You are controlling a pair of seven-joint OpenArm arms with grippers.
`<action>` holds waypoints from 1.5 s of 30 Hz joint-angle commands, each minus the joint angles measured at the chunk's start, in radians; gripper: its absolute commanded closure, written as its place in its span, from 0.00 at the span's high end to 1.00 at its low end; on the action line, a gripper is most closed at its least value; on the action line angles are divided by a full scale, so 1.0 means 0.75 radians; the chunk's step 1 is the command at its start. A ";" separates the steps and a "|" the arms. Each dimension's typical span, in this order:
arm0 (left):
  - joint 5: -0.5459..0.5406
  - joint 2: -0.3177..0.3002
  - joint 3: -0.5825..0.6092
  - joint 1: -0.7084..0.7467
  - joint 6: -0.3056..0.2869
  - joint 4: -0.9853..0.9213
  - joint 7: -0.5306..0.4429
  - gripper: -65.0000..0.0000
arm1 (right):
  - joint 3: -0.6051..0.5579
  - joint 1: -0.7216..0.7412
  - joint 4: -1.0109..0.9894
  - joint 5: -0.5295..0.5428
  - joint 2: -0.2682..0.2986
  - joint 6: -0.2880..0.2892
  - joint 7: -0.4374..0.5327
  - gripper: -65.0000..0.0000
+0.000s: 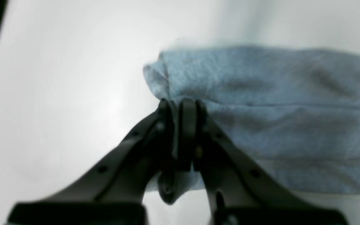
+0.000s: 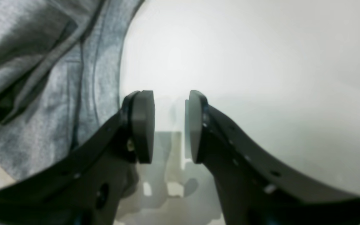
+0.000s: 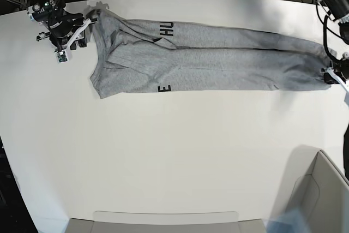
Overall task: Fold the T-shirt properly
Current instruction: 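Grasp the strip end with the left gripper and fold it toward the middle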
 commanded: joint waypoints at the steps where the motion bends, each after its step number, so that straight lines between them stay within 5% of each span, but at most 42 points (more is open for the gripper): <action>1: -0.023 0.005 -0.001 0.011 -0.002 0.086 0.010 0.00 | 0.002 0.006 0.023 0.010 0.008 0.003 0.022 0.30; 15: -0.029 0.416 0.114 0.228 -0.002 0.802 0.010 0.00 | 0.000 0.006 0.023 0.010 -0.016 0.003 0.028 0.30; 29: -0.027 0.568 0.519 0.230 0.025 0.802 0.010 0.00 | 0.000 0.006 0.017 0.010 -0.018 0.003 0.028 0.30; 40: -0.025 0.584 0.668 0.232 0.185 0.792 0.010 0.00 | 0.000 0.006 0.017 0.010 -0.018 0.003 0.028 0.30; 45: -0.023 0.625 0.668 0.232 0.197 0.770 0.010 0.00 | 0.000 0.006 0.017 0.010 -0.018 0.003 0.028 0.30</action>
